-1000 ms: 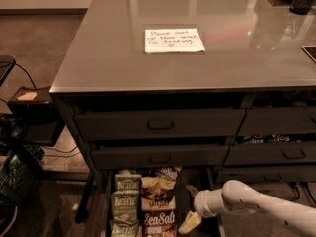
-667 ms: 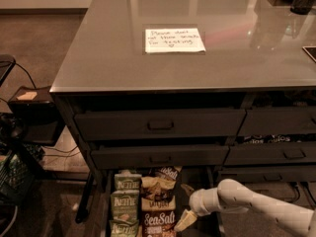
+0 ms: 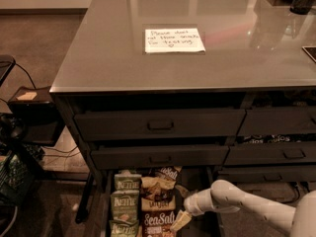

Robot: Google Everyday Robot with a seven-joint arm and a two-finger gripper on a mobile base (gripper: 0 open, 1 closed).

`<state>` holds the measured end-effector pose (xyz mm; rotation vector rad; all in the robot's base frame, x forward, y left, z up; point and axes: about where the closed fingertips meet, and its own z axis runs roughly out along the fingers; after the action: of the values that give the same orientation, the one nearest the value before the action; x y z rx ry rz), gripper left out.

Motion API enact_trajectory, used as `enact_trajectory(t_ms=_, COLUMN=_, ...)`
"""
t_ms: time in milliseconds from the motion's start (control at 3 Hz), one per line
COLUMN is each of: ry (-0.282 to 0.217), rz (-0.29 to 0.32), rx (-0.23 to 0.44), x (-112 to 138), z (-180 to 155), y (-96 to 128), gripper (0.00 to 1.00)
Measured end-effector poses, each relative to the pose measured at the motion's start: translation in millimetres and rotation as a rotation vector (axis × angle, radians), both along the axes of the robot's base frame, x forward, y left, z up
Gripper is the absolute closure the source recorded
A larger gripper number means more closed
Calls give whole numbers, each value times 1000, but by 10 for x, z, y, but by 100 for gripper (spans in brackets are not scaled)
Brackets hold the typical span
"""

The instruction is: Pick brown chip bag from bottom drawer and place on counter

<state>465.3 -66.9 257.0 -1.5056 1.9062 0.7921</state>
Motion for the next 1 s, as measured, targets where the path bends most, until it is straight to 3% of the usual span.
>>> enact_trajectory(t_ms=667, ry=26, rz=37, rx=-20, x=39, z=-388, y=102, gripper=0)
enact_trajectory(t_ms=1000, ry=55, rz=67, rx=-31, x=3, z=-555, y=163, gripper=19)
